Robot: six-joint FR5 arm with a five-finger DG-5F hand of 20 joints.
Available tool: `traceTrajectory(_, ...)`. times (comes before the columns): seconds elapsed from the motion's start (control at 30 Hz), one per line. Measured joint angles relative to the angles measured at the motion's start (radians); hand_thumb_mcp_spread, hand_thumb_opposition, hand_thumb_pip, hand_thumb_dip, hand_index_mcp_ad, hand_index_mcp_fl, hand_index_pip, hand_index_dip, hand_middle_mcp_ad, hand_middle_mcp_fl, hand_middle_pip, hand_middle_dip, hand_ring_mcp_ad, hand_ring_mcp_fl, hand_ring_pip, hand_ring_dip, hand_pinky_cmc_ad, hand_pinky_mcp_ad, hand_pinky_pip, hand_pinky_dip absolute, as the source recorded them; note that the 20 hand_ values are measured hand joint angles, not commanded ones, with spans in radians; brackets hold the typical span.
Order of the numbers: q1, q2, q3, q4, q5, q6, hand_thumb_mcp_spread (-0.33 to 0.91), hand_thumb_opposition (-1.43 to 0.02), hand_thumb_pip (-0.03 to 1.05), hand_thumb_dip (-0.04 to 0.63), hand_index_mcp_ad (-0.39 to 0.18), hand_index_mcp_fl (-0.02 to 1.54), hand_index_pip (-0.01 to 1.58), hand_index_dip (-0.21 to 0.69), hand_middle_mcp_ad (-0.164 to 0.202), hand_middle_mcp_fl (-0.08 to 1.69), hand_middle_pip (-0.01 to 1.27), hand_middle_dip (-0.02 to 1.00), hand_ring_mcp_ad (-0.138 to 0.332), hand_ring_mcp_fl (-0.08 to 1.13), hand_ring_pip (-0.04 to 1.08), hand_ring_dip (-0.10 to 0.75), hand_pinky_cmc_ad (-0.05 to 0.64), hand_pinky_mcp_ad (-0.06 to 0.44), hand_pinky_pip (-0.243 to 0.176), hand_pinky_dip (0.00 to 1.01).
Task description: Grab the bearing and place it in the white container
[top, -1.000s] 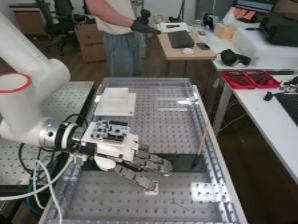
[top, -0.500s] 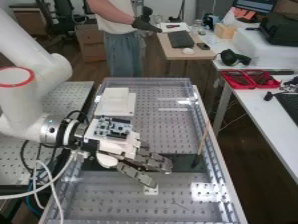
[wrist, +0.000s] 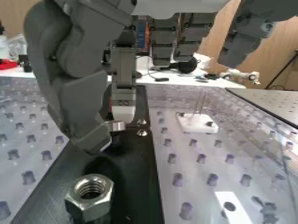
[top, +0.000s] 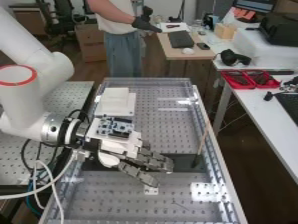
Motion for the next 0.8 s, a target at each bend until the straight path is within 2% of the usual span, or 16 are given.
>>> traceTrajectory(0.8,-0.002,-0.004,0.005,-0.009,-0.004,-0.002,0.49,-0.86,0.49,0.316,-0.103,0.34,1.18,0.269,0.070,0.01,0.14,0.10,0.035,0.00,0.09,-0.014,0.367,0.248,-0.105,0.14)
